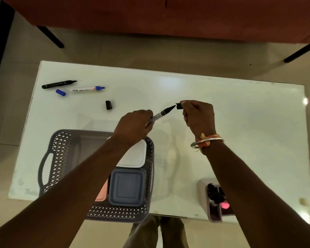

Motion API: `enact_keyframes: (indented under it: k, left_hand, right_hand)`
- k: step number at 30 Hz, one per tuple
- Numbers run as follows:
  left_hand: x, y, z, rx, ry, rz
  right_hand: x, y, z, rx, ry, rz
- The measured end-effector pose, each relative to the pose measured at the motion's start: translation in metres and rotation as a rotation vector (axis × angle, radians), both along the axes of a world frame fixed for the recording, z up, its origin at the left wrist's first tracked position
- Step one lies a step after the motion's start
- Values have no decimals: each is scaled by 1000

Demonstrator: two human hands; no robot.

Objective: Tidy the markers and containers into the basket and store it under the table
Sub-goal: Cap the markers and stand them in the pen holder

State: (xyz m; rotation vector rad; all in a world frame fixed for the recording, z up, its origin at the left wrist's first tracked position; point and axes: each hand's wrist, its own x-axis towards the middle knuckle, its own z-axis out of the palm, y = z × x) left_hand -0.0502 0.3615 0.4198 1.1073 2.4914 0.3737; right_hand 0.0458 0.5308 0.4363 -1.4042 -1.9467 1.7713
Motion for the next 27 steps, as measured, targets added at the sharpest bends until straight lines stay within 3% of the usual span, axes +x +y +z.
enact_keyframes:
  k: [6,11,17,27]
  left_hand:
    - [28,12,9,3,39,-53]
    - [56,16,14,227,-44,-157]
    - [93,31,23,345,-193,-189]
    - [156,72,42,492,-393,-68]
  right_hand:
    - [26,8,8,6,9,48]
    - [50,21,17,31,25,92]
    - [87,43,34,307,-44,246]
    - [138,61,49,386,28,102]
